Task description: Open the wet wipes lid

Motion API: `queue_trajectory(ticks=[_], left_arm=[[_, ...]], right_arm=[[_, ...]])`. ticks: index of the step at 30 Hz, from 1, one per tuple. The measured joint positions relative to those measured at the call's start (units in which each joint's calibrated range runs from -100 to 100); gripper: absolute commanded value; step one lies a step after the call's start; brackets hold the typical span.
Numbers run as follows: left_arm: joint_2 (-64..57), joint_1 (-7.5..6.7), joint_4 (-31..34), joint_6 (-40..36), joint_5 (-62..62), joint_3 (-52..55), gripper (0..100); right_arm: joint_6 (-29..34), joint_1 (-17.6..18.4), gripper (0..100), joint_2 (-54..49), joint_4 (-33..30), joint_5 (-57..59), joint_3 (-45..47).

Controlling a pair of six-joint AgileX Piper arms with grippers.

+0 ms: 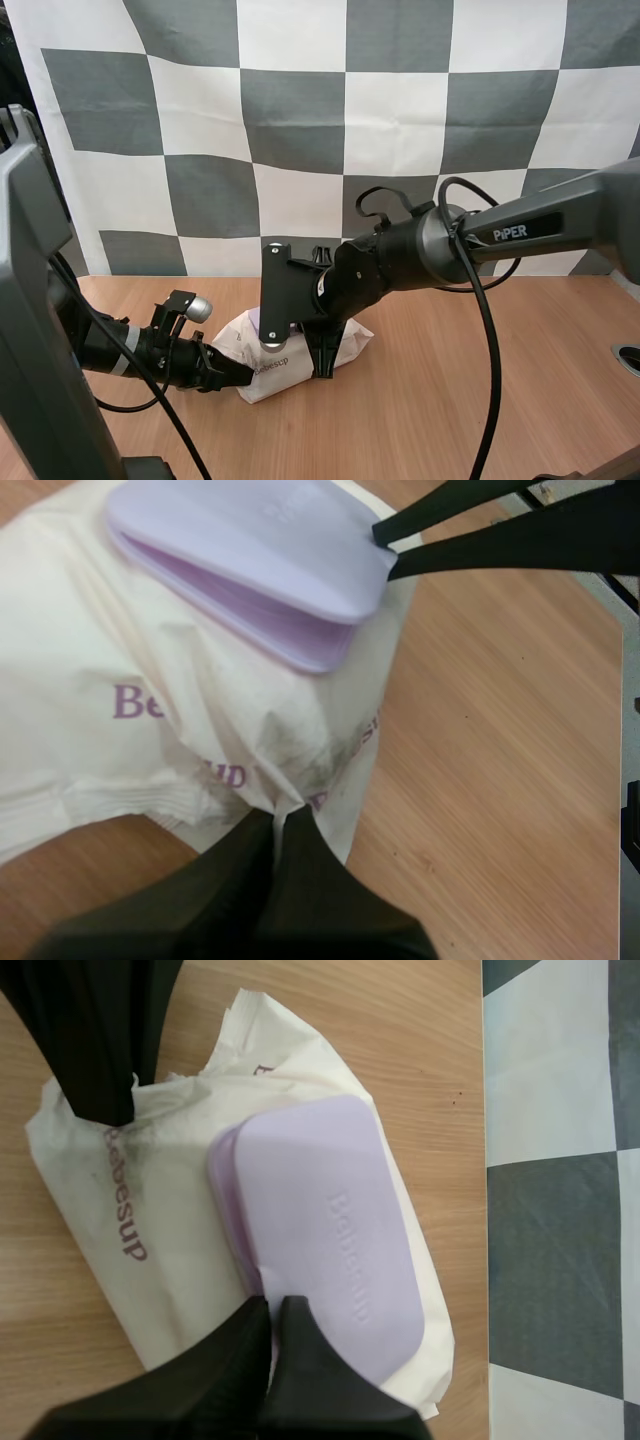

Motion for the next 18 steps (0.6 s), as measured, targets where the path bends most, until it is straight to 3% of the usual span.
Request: queue_trajectory(ticks=[18], left_arm=[[0.0, 0.0, 1.1, 0.0, 0.0, 1.1, 0]], right_arm=[[0.4, 0.0, 0, 0.0, 1.2, -10.5, -1.3]])
